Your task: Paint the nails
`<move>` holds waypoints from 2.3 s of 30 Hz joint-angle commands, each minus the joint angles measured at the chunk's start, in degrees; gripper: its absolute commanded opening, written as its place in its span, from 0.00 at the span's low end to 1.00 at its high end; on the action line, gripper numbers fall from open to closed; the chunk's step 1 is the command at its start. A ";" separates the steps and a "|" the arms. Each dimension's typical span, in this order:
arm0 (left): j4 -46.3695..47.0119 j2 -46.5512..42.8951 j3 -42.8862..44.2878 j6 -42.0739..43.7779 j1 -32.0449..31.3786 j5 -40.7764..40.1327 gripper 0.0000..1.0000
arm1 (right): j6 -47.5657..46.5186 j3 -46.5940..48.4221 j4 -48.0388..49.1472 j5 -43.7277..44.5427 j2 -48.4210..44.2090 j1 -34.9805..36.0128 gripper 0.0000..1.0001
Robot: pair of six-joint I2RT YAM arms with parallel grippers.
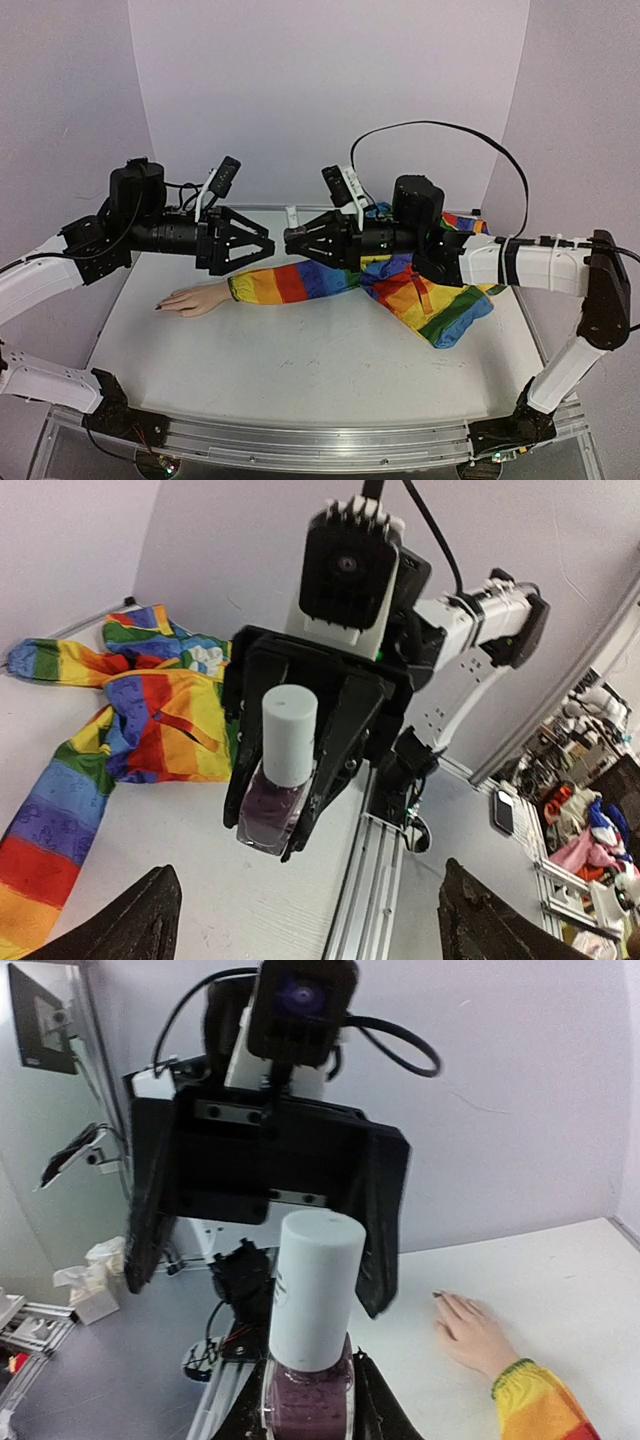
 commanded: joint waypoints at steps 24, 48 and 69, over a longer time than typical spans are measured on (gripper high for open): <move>-2.79 8.26 9.18 -13.69 0.45 -21.19 0.48 | -11.25 7.01 -10.97 51.10 4.01 11.22 0.00; -3.05 9.33 7.78 -9.85 0.20 -18.25 0.06 | -10.53 8.64 -10.71 49.35 4.73 11.48 0.00; 13.36 7.03 -0.51 1.84 -0.80 25.72 0.00 | 26.45 4.49 38.26 -18.52 -0.05 1.07 0.00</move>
